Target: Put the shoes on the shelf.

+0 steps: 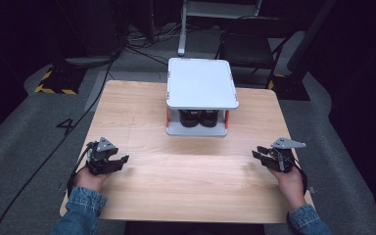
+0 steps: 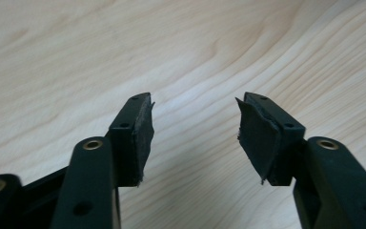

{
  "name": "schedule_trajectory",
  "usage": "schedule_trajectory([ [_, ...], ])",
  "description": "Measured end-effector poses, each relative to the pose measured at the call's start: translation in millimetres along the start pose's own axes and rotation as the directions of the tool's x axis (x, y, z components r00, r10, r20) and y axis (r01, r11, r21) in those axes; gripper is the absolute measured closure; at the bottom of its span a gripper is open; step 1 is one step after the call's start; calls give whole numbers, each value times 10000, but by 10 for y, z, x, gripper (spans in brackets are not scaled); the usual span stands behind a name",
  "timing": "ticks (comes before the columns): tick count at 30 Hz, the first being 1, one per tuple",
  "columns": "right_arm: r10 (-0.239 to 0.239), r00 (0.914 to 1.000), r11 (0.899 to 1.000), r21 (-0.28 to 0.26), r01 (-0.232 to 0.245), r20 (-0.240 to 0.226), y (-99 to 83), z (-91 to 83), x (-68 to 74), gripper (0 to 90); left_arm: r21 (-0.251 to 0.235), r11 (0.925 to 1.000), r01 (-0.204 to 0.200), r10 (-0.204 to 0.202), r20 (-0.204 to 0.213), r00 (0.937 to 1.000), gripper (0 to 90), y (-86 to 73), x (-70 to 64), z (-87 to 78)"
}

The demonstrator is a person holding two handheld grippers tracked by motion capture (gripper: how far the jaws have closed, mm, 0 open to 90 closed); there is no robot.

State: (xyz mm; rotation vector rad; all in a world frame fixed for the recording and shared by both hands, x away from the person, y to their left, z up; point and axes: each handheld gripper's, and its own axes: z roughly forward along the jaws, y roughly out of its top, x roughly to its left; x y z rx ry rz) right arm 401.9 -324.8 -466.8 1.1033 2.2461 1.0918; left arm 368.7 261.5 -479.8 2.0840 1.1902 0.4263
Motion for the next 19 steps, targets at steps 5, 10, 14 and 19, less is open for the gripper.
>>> schedule_trajectory([
  [5, -217, 9995, 9977, 643, 203, 210, -89, 80, -32, 350, 686, 9971, 334, -318, -245, 9992, 371, -72, 91, 115],
  [10, -191, 9996, 9904, 1377, 159, 218, -182, 222, -67, 181, 474, 9985, 270, -251, -396, 9989, 352, -90, 118, 147],
  [14, 368, 9989, 9939, 1028, -396, 295, -269, 280, -143, 83, 391, 9989, 255, -234, -541, 9983, 346, -87, 122, 164],
  [19, 422, 9985, 9936, 1035, -456, 348, -271, 279, -142, 79, 241, 9996, 176, -161, -595, 9981, 320, -90, 128, 190],
])
